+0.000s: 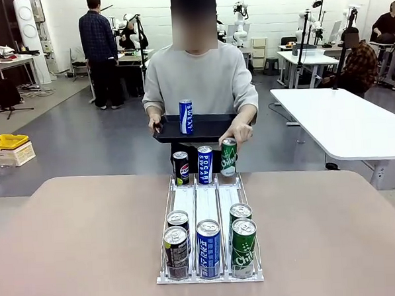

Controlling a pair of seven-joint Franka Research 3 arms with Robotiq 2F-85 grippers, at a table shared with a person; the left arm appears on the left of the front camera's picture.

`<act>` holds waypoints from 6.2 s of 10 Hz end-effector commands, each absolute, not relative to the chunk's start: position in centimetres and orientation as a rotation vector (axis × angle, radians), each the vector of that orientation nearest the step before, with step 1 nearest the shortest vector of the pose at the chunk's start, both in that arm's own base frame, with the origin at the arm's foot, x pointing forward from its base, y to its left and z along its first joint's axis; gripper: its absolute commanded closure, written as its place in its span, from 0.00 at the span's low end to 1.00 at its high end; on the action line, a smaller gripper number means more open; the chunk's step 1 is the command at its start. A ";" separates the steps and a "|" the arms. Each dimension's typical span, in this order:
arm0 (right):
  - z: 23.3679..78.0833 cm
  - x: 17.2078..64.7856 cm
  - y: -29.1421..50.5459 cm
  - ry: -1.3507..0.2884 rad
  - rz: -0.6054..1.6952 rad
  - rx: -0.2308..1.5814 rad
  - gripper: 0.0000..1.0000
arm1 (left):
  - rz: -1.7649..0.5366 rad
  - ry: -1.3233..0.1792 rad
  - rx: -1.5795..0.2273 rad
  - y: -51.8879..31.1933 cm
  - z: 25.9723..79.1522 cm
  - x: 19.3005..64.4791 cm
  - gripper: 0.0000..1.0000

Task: Retrieve and hand over the desired beverage to the person.
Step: Pick up another can of the same type that the person held from the Automatic Can Dispenser.

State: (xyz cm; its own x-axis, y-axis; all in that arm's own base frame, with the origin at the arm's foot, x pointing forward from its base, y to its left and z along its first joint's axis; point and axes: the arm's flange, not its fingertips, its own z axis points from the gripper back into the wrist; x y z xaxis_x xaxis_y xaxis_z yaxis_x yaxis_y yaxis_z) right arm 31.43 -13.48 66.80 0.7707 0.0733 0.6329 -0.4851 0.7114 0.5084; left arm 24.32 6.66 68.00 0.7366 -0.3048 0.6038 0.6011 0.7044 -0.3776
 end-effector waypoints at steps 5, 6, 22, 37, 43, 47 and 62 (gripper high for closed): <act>66.8 31.6 -13.4 -0.643 0.349 0.751 0.00 | -0.532 -0.548 -0.595 6.7 68.1 24.4 0.00; 66.8 31.6 -13.4 -0.643 0.349 0.751 0.00 | -0.532 -0.548 -0.595 6.7 68.1 24.4 0.00; 66.8 31.6 -13.4 -0.643 0.349 0.751 0.00 | -0.532 -0.548 -0.595 6.7 68.1 24.4 0.00; 65.9 33.9 9.4 -0.288 0.178 0.354 0.00 | -0.532 -0.548 -0.595 6.7 68.1 24.4 0.00; 57.3 35.1 18.6 -0.244 -0.021 0.227 0.00 | -0.532 -0.548 -0.595 6.7 68.1 24.4 0.00; 56.7 34.6 18.4 -0.242 0.000 0.198 0.00 | -0.532 -0.548 -0.595 6.7 68.1 24.4 0.00; 46.0 32.0 32.5 -0.052 0.016 -0.036 0.00 | -0.532 -0.548 -0.595 6.7 68.1 24.4 0.00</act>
